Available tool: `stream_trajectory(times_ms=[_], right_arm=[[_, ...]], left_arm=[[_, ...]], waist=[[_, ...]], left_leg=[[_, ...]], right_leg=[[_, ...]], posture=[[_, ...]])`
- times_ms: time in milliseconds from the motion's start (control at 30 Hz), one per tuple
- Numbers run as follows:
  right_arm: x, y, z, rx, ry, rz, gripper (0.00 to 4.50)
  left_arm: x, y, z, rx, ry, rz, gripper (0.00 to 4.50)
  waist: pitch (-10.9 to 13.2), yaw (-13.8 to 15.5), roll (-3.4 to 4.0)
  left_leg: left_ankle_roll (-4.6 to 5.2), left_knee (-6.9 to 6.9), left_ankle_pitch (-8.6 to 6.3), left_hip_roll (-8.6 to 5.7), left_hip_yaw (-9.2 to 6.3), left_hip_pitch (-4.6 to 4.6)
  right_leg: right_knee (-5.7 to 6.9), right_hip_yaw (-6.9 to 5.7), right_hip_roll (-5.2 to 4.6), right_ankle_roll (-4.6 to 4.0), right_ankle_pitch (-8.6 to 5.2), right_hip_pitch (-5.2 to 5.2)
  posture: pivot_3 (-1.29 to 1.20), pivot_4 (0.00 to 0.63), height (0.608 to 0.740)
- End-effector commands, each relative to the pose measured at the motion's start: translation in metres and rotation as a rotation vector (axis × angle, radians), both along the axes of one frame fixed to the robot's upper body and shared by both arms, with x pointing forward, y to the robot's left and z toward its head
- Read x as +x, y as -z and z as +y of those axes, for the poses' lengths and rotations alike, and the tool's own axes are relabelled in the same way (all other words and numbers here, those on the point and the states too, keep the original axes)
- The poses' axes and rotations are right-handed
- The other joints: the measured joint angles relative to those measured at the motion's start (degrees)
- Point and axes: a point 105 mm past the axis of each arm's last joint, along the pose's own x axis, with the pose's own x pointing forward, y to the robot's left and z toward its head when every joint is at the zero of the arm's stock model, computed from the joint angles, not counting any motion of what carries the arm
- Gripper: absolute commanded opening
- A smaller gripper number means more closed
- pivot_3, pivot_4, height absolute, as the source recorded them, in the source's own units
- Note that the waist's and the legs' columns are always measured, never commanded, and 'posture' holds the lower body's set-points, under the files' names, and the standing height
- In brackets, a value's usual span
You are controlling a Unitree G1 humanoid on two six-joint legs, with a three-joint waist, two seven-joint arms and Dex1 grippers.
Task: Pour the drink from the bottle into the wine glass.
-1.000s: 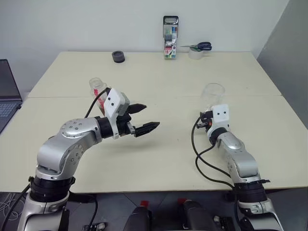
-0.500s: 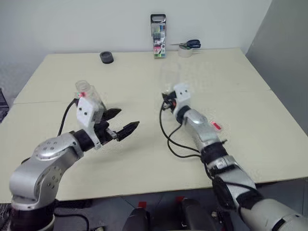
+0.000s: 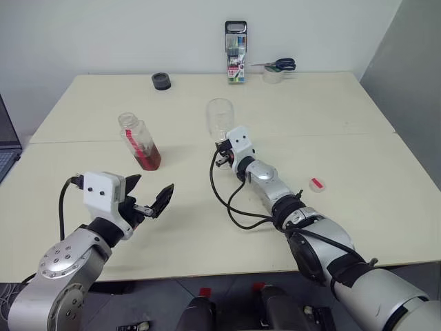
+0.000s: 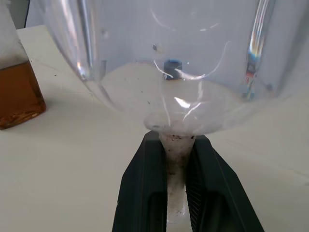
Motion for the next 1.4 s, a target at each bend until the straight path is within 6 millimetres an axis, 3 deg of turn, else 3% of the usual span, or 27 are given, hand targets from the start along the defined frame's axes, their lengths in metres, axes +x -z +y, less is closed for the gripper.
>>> stream_trajectory(times_ms=[33, 267, 700, 867, 1000, 1200, 1233, 1400], right_arm=[[0.001, -0.017, 0.004, 0.018, -0.005, -0.060, 0.24], [-0.002, -0.002, 0.004, 0.007, -0.013, -0.017, 0.24], [-0.011, 0.015, -0.005, 0.019, -0.058, -0.009, 4.43], [-0.015, 0.027, -0.040, 0.040, -0.081, 0.009, 4.47], [-0.030, 0.017, -0.062, 0.114, -0.136, 0.050, 4.47], [-0.090, -0.037, -0.074, 0.104, -0.345, 0.048, 4.47], [-0.108, -0.044, -0.076, 0.092, -0.429, 0.067, 4.47], [-0.161, -0.061, -0.085, -0.038, -0.706, 0.095, 4.47]], left_arm=[[-0.001, -0.012, 0.002, 0.020, -0.002, -0.059, 4.50], [0.005, -0.011, 0.000, 0.025, 0.028, -0.050, 4.50], [0.012, -0.010, 0.005, 0.038, 0.030, -0.048, 4.50], [0.015, -0.004, 0.024, 0.054, -0.048, -0.031, 4.50], [0.018, -0.001, 0.037, 0.072, -0.094, -0.033, 4.50], [0.032, 0.001, 0.061, 0.065, -0.227, -0.063, 4.50], [0.036, 0.001, 0.066, 0.073, -0.254, -0.067, 4.50], [0.054, 0.000, 0.082, 0.079, -0.329, -0.079, 4.50]], waist=[[0.00, 0.00, 0.00], [0.00, -0.07, 0.00], [0.00, -0.10, 0.00], [0.00, 0.13, 0.00], [0.00, 0.32, 0.00], [0.06, 0.93, 0.11], [0.05, 0.92, 0.10], [0.02, 1.50, 0.03]], left_leg=[[0.00, 0.00, 0.00, 0.01, 0.00, 0.00], [0.00, 0.00, 0.00, 0.00, 0.01, 0.00], [0.00, 0.00, 0.00, 0.01, -0.02, 0.01], [0.00, 0.00, 0.00, 0.01, -0.05, 0.01], [0.01, 0.01, 0.00, 0.03, -0.10, 0.00], [0.02, -0.01, -0.02, 0.09, -0.23, 0.00], [0.02, 0.00, -0.02, 0.10, -0.26, 0.00], [0.25, 0.00, -0.15, -0.02, -0.26, -0.01]], right_leg=[[0.00, -0.01, 0.00, 0.00, 0.00, 0.00], [0.00, -0.04, 0.01, 0.00, 0.00, 0.00], [-0.01, -0.04, 0.02, 0.00, 0.00, 0.03], [-0.07, -0.05, 0.01, 0.00, 0.00, 0.10], [-0.11, -0.06, -0.01, 0.01, 0.00, 0.12], [-0.11, -0.08, -0.01, 0.02, 0.00, 0.09], [-0.12, -0.11, -0.01, 0.02, 0.00, 0.10], [-0.24, -0.24, -0.01, 0.04, -0.01, 0.20]], posture=[[0.00, 0.150, 0.740], [0.00, 0.150, 0.740], [0.00, 0.150, 0.740], [0.00, 0.150, 0.740], [0.00, 0.150, 0.740], [0.00, 0.150, 0.740], [0.00, 0.150, 0.740], [0.00, 0.150, 0.740]])
